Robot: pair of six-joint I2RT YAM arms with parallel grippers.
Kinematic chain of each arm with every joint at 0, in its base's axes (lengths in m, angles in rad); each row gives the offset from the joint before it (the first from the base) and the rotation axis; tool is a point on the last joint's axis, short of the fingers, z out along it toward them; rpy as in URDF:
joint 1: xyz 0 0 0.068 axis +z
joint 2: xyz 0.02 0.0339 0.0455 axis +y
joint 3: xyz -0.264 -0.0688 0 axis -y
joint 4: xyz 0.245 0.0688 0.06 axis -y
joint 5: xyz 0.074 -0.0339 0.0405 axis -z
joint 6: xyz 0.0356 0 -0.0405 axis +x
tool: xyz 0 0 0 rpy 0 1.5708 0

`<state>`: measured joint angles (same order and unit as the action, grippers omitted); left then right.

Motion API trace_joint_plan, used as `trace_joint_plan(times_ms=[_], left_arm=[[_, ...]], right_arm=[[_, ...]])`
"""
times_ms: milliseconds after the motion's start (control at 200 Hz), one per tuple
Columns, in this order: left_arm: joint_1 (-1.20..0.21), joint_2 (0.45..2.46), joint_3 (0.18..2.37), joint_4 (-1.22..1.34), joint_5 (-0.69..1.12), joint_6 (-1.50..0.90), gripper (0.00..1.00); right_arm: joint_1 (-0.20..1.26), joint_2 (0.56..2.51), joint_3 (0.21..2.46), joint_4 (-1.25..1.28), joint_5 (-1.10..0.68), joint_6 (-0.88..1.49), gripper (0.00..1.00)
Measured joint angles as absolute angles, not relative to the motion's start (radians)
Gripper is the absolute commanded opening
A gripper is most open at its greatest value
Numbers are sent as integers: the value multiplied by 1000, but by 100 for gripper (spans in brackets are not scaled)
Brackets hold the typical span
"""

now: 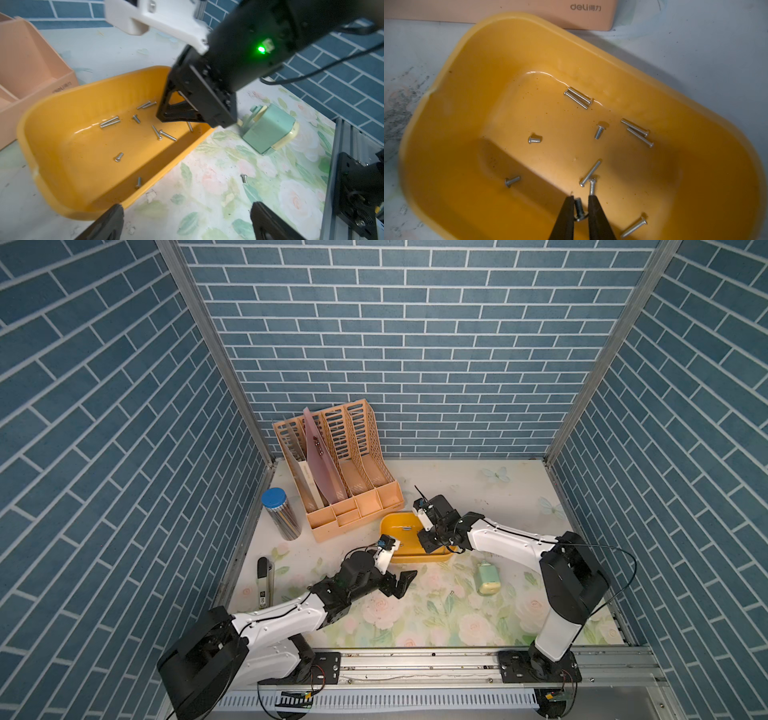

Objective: Put the screws on the desktop into the storage box
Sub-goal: Place the screw in the storage box, then pick up the screw from the center of the board.

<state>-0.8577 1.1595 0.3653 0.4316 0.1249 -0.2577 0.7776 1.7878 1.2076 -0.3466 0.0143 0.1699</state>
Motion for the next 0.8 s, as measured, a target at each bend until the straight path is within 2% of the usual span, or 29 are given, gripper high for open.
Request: trace_joint_plan(times_ms=[110,435,600,800], left_arm=[[-941,1203,375,430,84,-257,92],[-1115,1446,529,421,-31,-250,91],[-1173,1551,629,418,-107,-250,88],[-1189,1672,740,385,-128,-249,78]], right_arm=[[768,1806,1215,-359,-9,148,29],[743,1774,1221,-358,-82,123,30],[714,1560,1073,-326,-84,127,30],[629,1285,908,-263,-75,141,30]])
